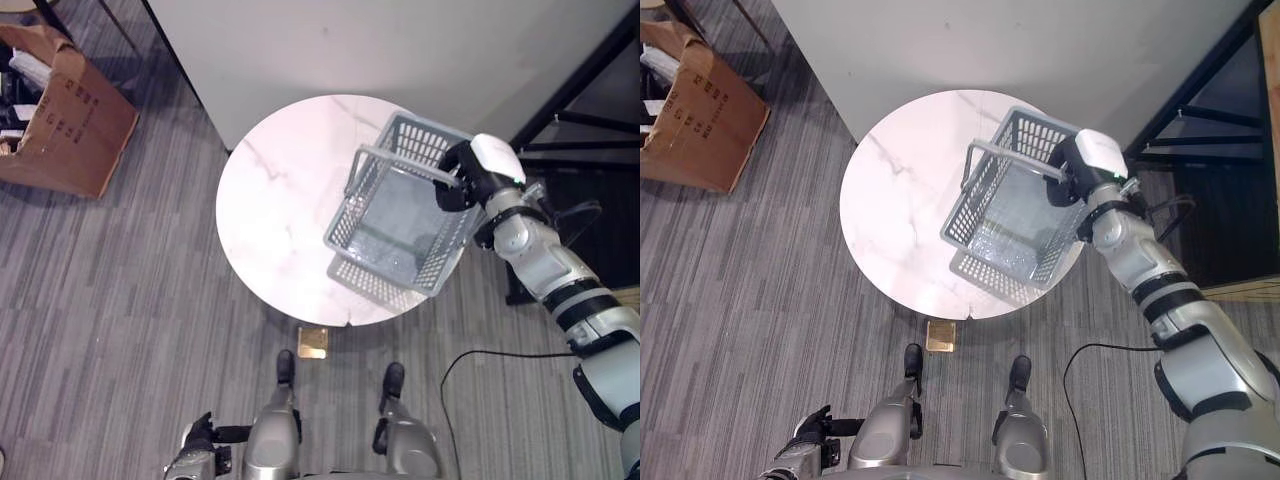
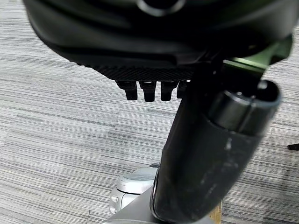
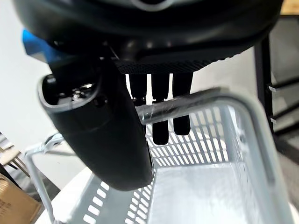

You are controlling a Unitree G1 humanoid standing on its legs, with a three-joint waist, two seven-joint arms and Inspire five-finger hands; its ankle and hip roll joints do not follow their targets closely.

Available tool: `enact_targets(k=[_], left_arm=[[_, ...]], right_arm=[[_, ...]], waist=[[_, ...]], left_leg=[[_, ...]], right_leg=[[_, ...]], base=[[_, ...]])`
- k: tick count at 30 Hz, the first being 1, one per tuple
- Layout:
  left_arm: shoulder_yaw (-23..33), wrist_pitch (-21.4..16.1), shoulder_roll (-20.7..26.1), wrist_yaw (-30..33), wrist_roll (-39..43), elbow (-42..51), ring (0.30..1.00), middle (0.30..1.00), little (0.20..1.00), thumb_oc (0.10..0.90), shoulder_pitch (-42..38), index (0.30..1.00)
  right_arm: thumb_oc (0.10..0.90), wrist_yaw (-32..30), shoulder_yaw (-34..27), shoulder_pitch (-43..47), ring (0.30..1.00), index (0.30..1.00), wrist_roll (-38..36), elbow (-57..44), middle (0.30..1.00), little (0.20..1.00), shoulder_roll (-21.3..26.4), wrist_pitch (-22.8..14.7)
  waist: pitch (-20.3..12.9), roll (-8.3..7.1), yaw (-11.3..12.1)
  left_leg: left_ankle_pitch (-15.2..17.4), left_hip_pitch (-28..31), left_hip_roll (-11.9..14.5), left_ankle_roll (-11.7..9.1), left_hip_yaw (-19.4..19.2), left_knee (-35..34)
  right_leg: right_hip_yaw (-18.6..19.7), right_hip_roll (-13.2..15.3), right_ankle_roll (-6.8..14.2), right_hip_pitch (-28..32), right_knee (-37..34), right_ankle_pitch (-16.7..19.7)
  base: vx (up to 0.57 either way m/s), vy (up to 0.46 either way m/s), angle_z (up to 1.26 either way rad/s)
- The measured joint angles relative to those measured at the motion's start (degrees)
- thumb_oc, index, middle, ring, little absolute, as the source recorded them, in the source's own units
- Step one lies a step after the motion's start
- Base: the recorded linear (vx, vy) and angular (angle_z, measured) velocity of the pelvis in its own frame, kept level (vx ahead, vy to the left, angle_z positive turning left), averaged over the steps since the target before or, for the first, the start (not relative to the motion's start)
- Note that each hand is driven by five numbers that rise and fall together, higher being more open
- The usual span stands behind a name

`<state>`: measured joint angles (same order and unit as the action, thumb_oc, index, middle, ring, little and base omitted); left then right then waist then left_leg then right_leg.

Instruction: Get the vegetables into the basket

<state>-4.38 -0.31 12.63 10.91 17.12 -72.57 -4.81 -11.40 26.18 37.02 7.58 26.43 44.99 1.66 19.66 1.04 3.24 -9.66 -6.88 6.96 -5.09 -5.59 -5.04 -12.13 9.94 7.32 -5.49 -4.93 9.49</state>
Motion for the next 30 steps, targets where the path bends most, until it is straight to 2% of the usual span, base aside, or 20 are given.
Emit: enact_targets(k=[3,6,8,11,14,17,25,27,29,30], left_arm=[[1.64,0.36,-0.21,-0.02,-1.15,-0.04,1.000,1.000,1.000,0.900,0.46,1.000],[1.95,0.74,-0.24,0.01,-1.46,0.43,1.000,1.000,1.000,0.900,1.28,1.000],[3.36,1.28,-0.45,0.00,-1.58,0.42,1.000,1.000,1.000,0.900,1.61,1.000],[4.02,1.37,-0.41,0.03,-2.69,0.36,1.000,1.000,1.000,0.900,1.90,1.000],[5.19,1.36,-0.31,-0.21,-3.87,0.32,1.000,1.000,1.000,0.900,2.02,1.000],[5.65,2.42,-0.24,-0.25,-4.94,-0.51,1.000,1.000,1.000,0.900,3.05,1.000],[5.57,2.74,-0.15,-2.37,-10.49,-2.35,1.000,1.000,1.000,0.900,3.42,1.000],[5.57,2.84,-0.10,-3.04,-12.28,-3.41,1.000,1.000,1.000,0.900,3.30,1.000],[4.99,4.03,-0.17,-3.86,-13.28,-5.10,1.000,1.000,1.000,0.900,3.14,1.000],[2.17,4.47,-0.06,-3.73,-15.53,-5.12,1.000,1.000,1.000,0.900,2.12,1.000]], right_arm=[[0.400,0.33,-0.90,-4.41,0.300,0.300,-1.88,-2.17,0.300,0.300,-0.38,-0.65],[0.400,0.61,-6.05,-12.51,0.300,0.300,-5.18,-8.08,0.300,0.300,-1.26,-0.52],[0.400,1.58,-6.06,-13.82,0.300,0.300,-8.17,-9.98,0.300,0.300,-2.12,-0.52],[0.400,3.27,-7.76,-17.01,0.300,0.300,-10.89,-13.86,0.300,0.300,-2.44,-0.71],[0.400,4.20,-10.13,-19.38,0.300,0.300,-11.43,-16.47,0.300,0.300,-2.34,-0.70],[0.400,4.77,-10.70,-20.89,0.300,0.300,-11.41,-20.17,0.300,0.300,-2.10,-0.81],[0.400,7.09,-11.46,-22.23,0.300,0.300,-7.72,-21.74,0.300,0.300,0.80,-1.82],[0.400,7.52,-12.50,-23.97,0.300,0.300,-7.46,-21.74,0.300,0.300,1.37,-2.09],[0.400,7.57,-13.63,-26.88,0.300,0.300,-7.46,-21.77,0.300,0.300,1.37,-2.19],[0.400,7.54,-16.35,-30.05,0.300,0.300,-7.35,-22.72,0.300,0.300,1.00,-2.24]], waist=[[0.02,-0.08,-1.18],[-0.03,-0.15,-1.67],[-0.04,-0.17,-2.76],[-0.36,-0.61,-2.77],[-0.77,-0.97,-2.46],[-1.39,-1.74,-3.20],[-2.34,-1.69,-4.22],[-2.31,-1.74,-4.18],[-2.17,-1.99,-4.49],[-1.93,-2.48,-5.25]], left_leg=[[0.07,0.88,0.08,-0.04,-0.73,-0.02],[0.13,1.15,0.17,0.02,-1.18,-0.02],[0.18,1.49,0.18,0.03,-1.45,-0.02],[0.27,1.93,0.45,0.07,-1.71,-0.02],[0.50,2.12,0.40,0.08,-1.76,-0.02],[0.71,2.50,0.30,0.05,-2.30,-0.02],[1.10,2.55,0.02,-0.13,-3.23,0.61],[3.85,0.01,0.04,0.09,-3.73,5.67],[6.29,-0.16,-0.52,0.85,-5.24,8.47],[7.93,-0.68,-1.70,1.87,-5.72,10.01]], right_leg=[[0.92,-0.02,-0.02,0.39,-0.01,0.06],[1.26,-0.05,-0.07,0.40,0.00,0.13],[1.33,-0.06,-0.03,0.59,0.00,0.17],[1.67,-0.11,-0.03,0.85,-0.01,0.18],[1.88,-0.03,-0.02,1.00,-0.01,0.16],[2.36,0.12,0.00,1.04,-0.01,0.15],[3.20,0.13,0.03,0.62,0.01,0.17],[4.08,0.47,0.02,-0.69,1.10,0.16],[5.52,1.47,0.23,-1.00,2.36,0.01],[6.21,2.59,0.45,-1.76,3.64,-0.12]], base=[[0.00,0.011,-0.13],[0.00,0.006,-0.08],[0.01,0.003,-0.06],[0.01,0.003,-0.03],[0.01,0.003,-0.01],[0.02,0.008,-0.08],[-0.02,0.029,-0.06],[-0.04,0.161,-0.21],[-0.05,0.261,-0.27],[-0.09,0.332,-0.22]])
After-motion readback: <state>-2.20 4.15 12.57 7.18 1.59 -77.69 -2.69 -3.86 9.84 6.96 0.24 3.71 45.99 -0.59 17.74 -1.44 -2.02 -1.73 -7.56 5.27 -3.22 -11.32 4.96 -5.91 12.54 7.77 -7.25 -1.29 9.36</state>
